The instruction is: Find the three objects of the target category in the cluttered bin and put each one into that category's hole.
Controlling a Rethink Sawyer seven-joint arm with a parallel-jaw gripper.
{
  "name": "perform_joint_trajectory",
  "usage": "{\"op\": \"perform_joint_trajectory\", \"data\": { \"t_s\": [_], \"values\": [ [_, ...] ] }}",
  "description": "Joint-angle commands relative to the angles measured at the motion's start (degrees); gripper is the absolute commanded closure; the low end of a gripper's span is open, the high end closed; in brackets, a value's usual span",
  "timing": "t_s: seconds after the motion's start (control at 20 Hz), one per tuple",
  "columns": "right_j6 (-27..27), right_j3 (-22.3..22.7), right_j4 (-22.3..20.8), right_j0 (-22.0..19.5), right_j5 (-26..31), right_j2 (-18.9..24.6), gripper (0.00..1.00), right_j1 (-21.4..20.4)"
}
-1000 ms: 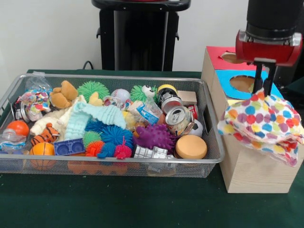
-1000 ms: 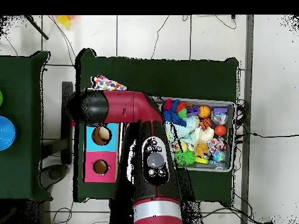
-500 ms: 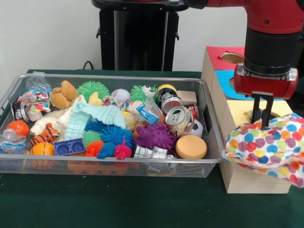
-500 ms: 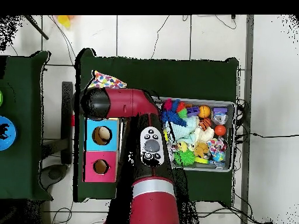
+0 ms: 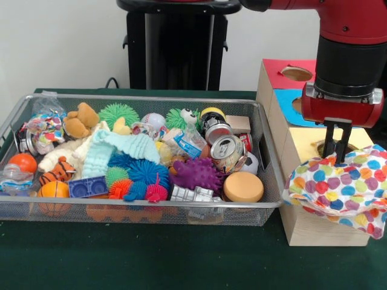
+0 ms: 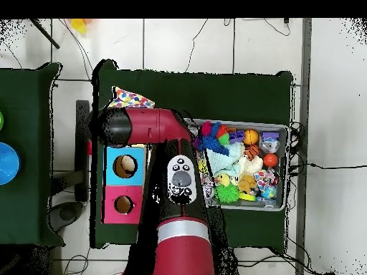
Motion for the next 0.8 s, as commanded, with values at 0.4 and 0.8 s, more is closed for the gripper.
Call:
{"op": "perform_joint_trajectory", "data": {
  "t_s": [0.4,0.8],
  "values": [
    [7.3,7.9,-0.3,0.2,0.6,-1.0,1.0,-0.9],
    [7.5,9.7,0.3,0.7,1.5,-1.2,1.0,-3.0]
  ]
}}
